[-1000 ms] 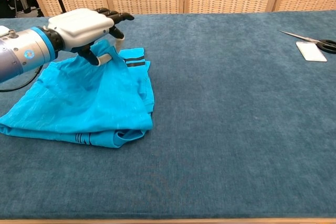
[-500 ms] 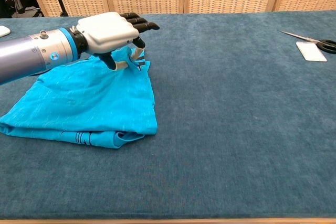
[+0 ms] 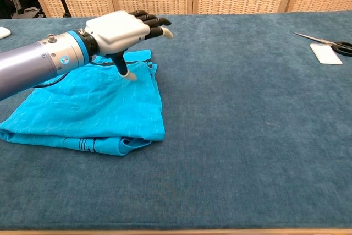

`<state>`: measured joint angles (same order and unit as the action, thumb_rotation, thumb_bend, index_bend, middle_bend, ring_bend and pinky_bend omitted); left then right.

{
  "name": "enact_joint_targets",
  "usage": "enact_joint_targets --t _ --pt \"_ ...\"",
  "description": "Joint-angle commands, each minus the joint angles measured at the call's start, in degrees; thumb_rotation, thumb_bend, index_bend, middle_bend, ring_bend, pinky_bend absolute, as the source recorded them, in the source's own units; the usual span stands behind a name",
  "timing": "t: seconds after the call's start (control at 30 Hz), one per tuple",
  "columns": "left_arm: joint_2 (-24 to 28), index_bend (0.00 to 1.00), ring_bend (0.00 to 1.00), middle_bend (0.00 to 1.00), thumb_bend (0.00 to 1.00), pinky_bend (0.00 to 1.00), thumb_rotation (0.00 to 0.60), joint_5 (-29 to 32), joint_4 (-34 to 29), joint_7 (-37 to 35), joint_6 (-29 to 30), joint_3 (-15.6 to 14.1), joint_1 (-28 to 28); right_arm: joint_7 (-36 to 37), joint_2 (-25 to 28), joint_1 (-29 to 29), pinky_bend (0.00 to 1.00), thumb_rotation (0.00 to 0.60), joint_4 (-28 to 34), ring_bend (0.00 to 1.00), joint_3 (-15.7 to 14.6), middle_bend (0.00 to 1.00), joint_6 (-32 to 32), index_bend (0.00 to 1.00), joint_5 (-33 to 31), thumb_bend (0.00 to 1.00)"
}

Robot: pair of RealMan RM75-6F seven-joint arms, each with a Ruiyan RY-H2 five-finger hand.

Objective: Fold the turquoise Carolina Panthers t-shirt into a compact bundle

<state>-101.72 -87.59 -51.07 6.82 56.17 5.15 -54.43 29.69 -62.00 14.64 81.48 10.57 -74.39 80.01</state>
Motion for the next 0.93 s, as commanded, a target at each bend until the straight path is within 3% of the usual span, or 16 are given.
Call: enact_joint_targets --t 0.03,0.13,0.37,0.47,0.67,0.93 --pt "1.7 0.00 0.00 0.00 0.00 0.00 0.600 0.9 -3.5 -1.1 2.6 1.5 1.1 0.0 0.0 -0.1 0.00 0.600 0.1 0.00 0.0 0.00 -0.1 0.00 0.1 0.00" --pt "4.9 0.00 0.00 0.00 0.00 0.00 0.600 2.2 -9.1 -0.7 5.1 2.7 3.0 0.1 0.1 -0.2 0.00 0.600 0.2 0.00 -0.1 0.00 -0.6 0.00 0.5 0.00" --pt "23.3 0.00 0.00 0.00 0.00 0.00 0.600 9.5 -37.3 8.2 12.8 3.0 13.9 -2.1 -0.1 -1.3 0.00 0.600 -0.1 0.00 0.2 0.00 -4.9 0.00 2.0 0.00" --pt "29.8 0.00 0.00 0.00 0.00 0.00 0.600 11.9 -44.8 9.7 16.6 1.8 18.9 -4.9 -0.7 -1.9 0.00 0.600 -0.4 0.00 0.6 0.00 -7.3 0.00 2.2 0.00" --pt "38.7 0.00 0.00 0.00 0.00 0.00 0.600 11.3 -48.7 2.6 26.2 -2.5 30.2 -9.6 -1.6 -2.7 0.00 0.600 -0.3 0.00 1.2 0.00 -10.9 0.00 2.6 0.00" --pt "39.7 0.00 0.00 0.00 0.00 0.00 0.600 12.6 -43.7 -10.2 33.9 -5.3 41.5 -13.4 -2.1 -3.5 0.00 0.600 -0.3 0.00 1.5 0.00 -13.1 0.00 2.4 0.00"
